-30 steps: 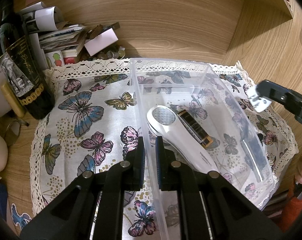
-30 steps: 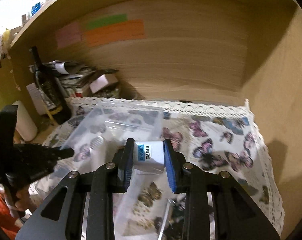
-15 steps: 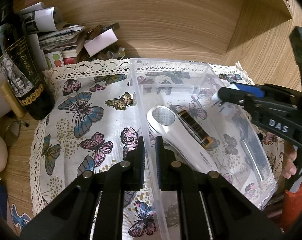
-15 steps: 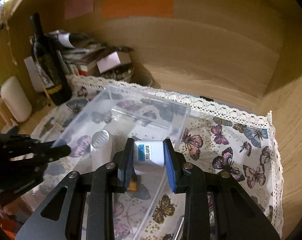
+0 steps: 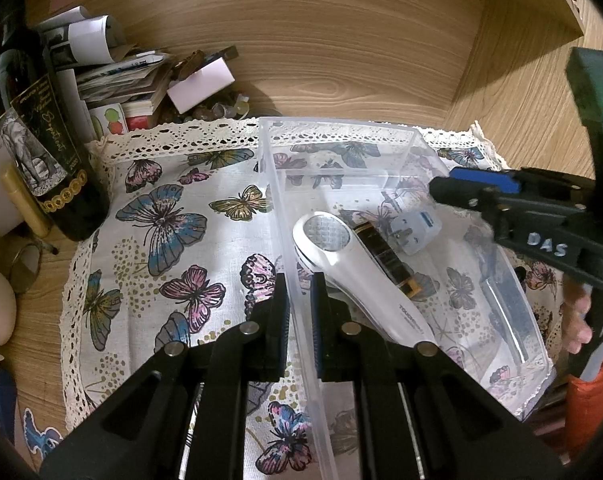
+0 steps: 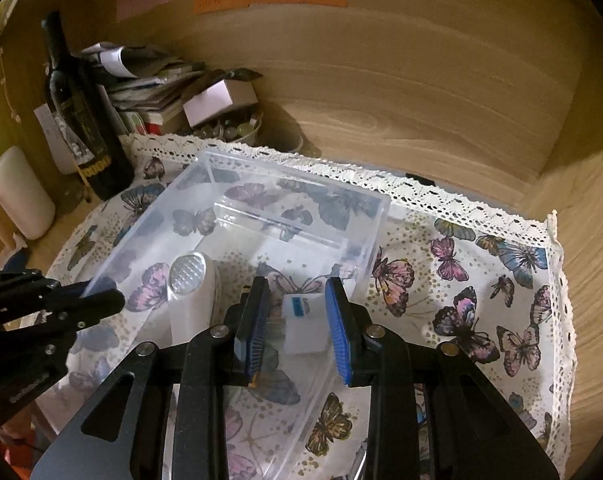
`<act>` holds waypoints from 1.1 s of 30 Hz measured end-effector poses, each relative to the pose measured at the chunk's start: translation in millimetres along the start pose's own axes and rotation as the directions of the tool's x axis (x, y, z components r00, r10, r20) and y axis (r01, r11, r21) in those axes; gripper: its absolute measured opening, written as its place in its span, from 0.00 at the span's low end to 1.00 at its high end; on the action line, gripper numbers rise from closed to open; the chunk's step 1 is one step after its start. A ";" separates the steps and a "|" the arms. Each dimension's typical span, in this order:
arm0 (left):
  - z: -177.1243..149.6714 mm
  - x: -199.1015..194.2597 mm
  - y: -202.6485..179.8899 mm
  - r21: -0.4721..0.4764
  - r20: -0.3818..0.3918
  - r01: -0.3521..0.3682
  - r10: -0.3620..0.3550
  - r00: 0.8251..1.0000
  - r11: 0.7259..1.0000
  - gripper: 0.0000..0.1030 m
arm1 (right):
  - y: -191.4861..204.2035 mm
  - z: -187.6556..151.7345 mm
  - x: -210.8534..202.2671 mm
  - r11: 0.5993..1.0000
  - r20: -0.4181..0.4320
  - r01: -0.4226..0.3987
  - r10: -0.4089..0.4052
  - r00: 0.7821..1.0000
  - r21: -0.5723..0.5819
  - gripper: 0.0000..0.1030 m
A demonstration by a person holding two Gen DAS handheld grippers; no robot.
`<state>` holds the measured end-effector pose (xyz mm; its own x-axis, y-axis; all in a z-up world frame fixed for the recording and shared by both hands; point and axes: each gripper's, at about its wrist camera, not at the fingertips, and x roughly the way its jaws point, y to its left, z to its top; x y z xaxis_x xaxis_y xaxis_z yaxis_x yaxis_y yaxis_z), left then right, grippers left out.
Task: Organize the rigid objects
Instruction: 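Drop the plug adapter into the box with the right gripper, then grasp the black studded ball with the right gripper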
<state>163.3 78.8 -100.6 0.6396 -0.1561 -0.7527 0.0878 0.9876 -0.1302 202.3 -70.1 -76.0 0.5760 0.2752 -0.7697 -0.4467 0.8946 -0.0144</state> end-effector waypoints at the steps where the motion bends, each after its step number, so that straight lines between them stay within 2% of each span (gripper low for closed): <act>1: -0.2 -0.1 0.3 0.000 0.000 0.000 0.000 1.000 1.000 0.09 | -0.1 0.3 -2.8 1.000 0.006 0.001 -0.001 1.000 0.000 0.26; 4: -0.2 -0.1 0.2 0.001 0.001 -0.001 0.001 1.000 1.000 0.09 | -4.0 -1.6 -19.6 1.000 0.045 0.011 -0.012 0.999 0.009 0.27; 9: -0.2 0.1 0.4 0.000 0.001 0.001 -0.001 1.000 1.000 0.09 | -18.3 -8.4 -52.4 0.998 0.112 0.049 -0.054 0.992 0.051 0.34; 14: -0.7 0.1 0.0 0.004 0.004 0.000 0.000 1.000 1.000 0.09 | -38.4 -25.9 -77.9 0.989 0.140 0.108 -0.122 0.983 0.106 0.40; 22: -1.0 -0.1 -0.7 0.007 0.006 -0.003 0.003 1.000 1.000 0.09 | -62.8 -71.5 -81.9 0.962 0.052 0.205 -0.218 0.975 0.182 0.42; 33: -1.6 -0.7 -1.1 0.010 0.007 -0.004 0.004 1.000 1.000 0.09 | -60.4 -130.1 -60.3 0.956 -0.097 0.179 -0.160 0.982 0.231 0.41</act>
<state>161.5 77.8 -100.9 0.6455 -0.1519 -0.7485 0.0925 0.9884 -0.1208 105.4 -186.5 -111.8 0.5711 0.0929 -0.8156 -0.1663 0.9861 -0.0041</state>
